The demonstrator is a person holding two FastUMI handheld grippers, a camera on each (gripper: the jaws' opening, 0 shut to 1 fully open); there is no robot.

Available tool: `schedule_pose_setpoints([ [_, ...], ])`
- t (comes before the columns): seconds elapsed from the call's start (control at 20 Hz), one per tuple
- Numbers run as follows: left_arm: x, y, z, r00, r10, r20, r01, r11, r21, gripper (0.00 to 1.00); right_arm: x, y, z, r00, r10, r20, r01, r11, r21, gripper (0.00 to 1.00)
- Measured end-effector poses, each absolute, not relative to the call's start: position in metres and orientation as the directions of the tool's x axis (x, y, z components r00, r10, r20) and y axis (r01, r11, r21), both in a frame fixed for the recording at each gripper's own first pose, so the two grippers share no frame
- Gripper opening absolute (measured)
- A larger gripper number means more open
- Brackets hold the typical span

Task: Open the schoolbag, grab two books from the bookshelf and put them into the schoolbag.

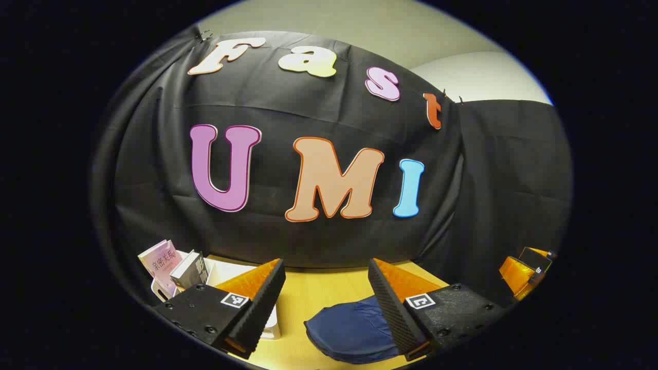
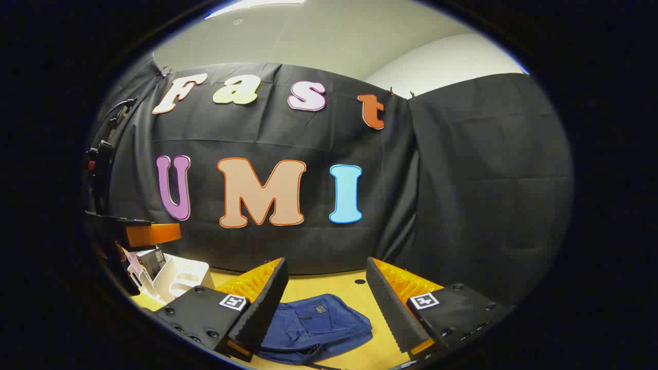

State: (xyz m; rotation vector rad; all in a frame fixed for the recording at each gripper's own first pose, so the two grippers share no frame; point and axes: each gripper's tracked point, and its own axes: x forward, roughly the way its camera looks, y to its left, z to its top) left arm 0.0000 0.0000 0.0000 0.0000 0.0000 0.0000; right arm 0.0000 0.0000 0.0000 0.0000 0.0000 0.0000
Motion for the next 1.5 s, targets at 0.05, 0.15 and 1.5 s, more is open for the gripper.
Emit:
schedule_pose_setpoints([
  [0.05,0.0,0.0,-0.001,1.0,-0.001,-0.003,0.001,1.0,0.0,0.92,0.0,0.001,0.0,1.0,0.003,-0.003,-0.003,1.0,-0.001,0.98],
  [0.15,-0.001,0.001,-0.001,1.0,0.002,-0.003,-0.002,1.0,-0.001,0.92,0.0,0.003,-0.003,1.0,0.01,-0.01,-0.01,1.0,-0.005,0.98],
  [1.5,-0.03,0.093,-0.015,0.988,0.152,-0.028,-0.152,0.988,0.001,0.92,0.007,0.05,-0.124,0.984,0.099,-0.145,-0.148,0.912,-0.383,0.98],
])
